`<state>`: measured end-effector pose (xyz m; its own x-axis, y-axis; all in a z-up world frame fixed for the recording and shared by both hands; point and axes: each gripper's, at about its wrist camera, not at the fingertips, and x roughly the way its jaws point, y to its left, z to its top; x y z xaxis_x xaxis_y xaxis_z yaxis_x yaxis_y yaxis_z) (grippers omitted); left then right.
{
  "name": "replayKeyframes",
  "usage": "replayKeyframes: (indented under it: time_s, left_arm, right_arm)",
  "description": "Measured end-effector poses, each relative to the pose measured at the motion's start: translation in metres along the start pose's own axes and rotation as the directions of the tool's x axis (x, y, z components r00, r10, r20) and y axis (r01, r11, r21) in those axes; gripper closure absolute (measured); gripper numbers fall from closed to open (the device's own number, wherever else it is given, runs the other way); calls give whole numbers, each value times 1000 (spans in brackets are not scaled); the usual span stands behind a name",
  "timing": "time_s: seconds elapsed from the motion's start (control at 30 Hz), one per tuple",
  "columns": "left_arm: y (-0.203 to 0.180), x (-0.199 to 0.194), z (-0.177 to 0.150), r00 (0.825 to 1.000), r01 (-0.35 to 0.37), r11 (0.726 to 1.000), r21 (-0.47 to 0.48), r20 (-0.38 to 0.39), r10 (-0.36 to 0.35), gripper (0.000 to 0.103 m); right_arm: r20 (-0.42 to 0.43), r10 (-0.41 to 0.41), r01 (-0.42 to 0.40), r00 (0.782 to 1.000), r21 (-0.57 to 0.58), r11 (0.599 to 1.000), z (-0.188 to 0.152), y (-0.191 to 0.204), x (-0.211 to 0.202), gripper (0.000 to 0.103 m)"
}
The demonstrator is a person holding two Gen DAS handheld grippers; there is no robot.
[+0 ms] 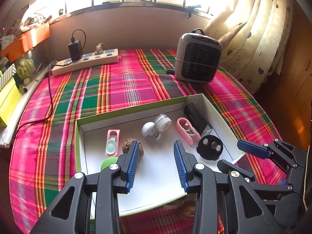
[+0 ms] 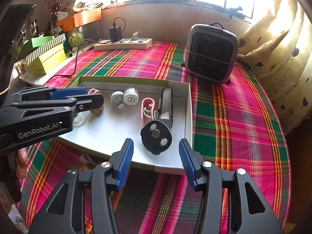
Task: Organize objects
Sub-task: 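Withdraw both tools from the box toward the remaining items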
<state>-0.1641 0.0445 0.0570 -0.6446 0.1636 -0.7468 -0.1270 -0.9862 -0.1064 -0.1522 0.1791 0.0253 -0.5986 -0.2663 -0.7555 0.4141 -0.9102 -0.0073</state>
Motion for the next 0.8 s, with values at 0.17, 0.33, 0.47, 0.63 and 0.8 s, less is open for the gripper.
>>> replayKeyframes:
  time_s: [0.17, 0.33, 0.47, 0.63, 0.8]
  left_arm:
    - [-1, -12, -12, 1000, 10, 1000, -7, 4, -10, 68]
    - [-5, -22, -26, 1000, 25, 1000, 2, 2, -25, 68]
    - [-6, -28, -39, 999, 43, 999, -2, -4, -43, 68]
    - [-7, -26, -55, 998, 57, 998, -4, -29, -57, 68]
    - [-11, -29, -62, 996, 80, 997, 5, -32, -80, 68]
  right_arm:
    - [8, 2, -2, 1000, 23, 1000, -7, -5, -8, 53]
    - [15, -1, 1, 1000, 36, 999, -16, -9, -17, 53]
    - [18, -2, 1, 1000, 46, 999, -23, -11, -22, 53]
    - [26, 3, -4, 1000, 51, 999, -31, -11, -29, 53]
    - [30, 6, -7, 1000, 51, 999, -40, -11, -34, 53]
